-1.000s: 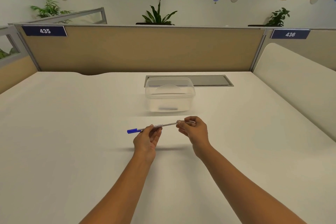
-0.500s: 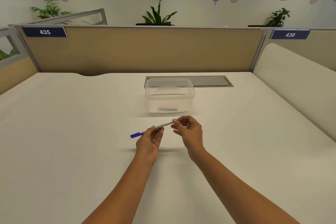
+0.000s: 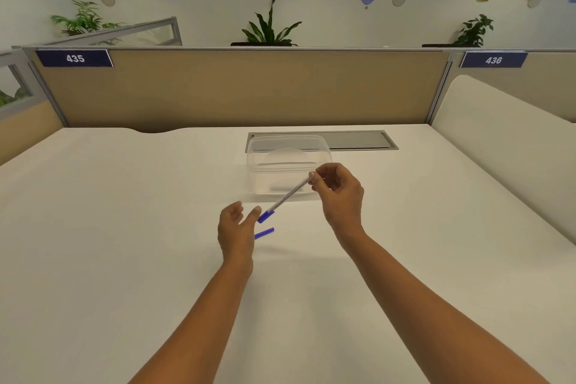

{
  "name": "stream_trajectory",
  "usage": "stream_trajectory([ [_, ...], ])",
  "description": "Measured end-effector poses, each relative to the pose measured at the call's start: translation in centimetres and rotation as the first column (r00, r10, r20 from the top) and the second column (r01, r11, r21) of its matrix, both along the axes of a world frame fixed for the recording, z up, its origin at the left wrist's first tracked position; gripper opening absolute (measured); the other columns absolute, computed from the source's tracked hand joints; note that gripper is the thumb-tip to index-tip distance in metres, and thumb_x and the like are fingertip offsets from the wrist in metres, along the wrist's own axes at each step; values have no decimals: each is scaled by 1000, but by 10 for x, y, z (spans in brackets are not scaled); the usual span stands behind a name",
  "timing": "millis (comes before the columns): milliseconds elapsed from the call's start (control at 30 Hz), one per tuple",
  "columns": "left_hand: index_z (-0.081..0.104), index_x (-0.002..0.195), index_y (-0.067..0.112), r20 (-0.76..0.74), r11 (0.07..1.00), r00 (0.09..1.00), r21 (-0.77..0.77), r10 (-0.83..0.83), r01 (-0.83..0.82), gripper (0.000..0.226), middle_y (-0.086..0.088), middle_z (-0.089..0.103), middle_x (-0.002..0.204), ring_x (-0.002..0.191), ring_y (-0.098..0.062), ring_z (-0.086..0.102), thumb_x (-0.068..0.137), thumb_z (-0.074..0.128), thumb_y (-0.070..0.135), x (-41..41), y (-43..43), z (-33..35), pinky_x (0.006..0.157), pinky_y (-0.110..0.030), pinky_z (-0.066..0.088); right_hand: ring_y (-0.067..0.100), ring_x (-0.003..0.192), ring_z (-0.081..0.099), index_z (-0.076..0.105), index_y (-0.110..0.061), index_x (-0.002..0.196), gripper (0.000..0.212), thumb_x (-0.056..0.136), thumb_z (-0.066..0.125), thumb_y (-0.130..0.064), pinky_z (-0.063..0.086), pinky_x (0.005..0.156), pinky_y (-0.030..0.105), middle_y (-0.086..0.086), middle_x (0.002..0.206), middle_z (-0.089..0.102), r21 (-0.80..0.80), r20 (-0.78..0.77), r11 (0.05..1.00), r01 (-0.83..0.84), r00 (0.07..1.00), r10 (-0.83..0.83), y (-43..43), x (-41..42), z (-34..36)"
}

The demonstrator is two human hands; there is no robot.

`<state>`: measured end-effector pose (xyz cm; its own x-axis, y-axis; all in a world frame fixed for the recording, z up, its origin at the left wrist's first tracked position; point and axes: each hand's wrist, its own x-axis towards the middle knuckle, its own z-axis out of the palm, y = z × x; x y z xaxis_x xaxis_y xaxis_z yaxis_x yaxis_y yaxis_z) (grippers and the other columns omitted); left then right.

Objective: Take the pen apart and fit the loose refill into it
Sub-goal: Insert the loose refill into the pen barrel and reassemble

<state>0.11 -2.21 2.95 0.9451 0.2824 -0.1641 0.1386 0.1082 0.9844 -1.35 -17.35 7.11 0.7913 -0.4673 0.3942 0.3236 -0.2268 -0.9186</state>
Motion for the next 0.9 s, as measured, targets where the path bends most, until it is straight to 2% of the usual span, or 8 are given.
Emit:
stream_trajectory([
  [133,58,110,19,186,938,947,279,-263,206,33,9,59,105,99,-6,54,79,69,17,2,-5,5,83,-14,43,21,72,65,64,-5,84,5,81,66,-9,56,71,22,8,78,67,-140,15,988,-62,998,65,8,2,6],
  [233,63,96,23,218,910,917,329,-334,254,21,13,64,87,85,-2,60,78,71,15,3,-7,5,57,3,42,12,68,62,64,-5,83,4,81,66,-8,50,66,9,3,75,65,-203,11,971,-123,992,128,20,2,6],
  [300,68,96,16,203,908,926,346,-317,235,16,7,67,82,77,-8,63,80,68,15,4,-6,3,57,-3,44,13,69,62,64,-5,82,4,81,66,-7,51,66,10,3,75,65,-217,-2,963,-163,986,167,25,3,4],
  [433,69,100,7,161,910,949,364,-270,197,19,-2,68,85,81,-22,66,83,64,14,6,3,0,80,-25,48,15,75,65,65,-6,93,11,83,65,-11,53,71,14,3,82,67,-200,-65,950,-240,971,232,28,7,-1],
  [533,69,99,7,149,927,965,341,-217,156,17,-4,68,82,78,-23,66,84,63,13,8,10,-4,79,-27,48,15,80,65,63,-8,105,20,86,60,-14,52,73,15,6,90,68,-164,-145,961,-224,969,201,28,12,-11],
  [600,69,97,9,130,936,975,327,-180,129,15,-3,68,81,74,-22,66,84,63,12,10,16,-7,73,-25,48,21,88,65,63,-7,105,20,87,58,-14,50,77,21,11,100,70,-263,-286,931,-253,942,176,27,15,-22],
  [733,67,90,17,107,935,982,337,-156,112,9,-1,68,79,66,-12,66,84,63,12,12,23,-12,64,-20,48,24,114,54,56,-11,120,31,89,53,-14,40,98,30,9,127,58,-553,-583,647,-525,799,149,34,19,-47],
  [900,67,91,18,99,936,985,337,-144,102,10,0,68,82,66,-15,66,83,64,13,13,30,-14,67,-22,49,26,141,23,30,-16,142,54,91,40,0,23,115,37,11,152,27,-657,-669,308,-688,721,182,51,20,-70],
])
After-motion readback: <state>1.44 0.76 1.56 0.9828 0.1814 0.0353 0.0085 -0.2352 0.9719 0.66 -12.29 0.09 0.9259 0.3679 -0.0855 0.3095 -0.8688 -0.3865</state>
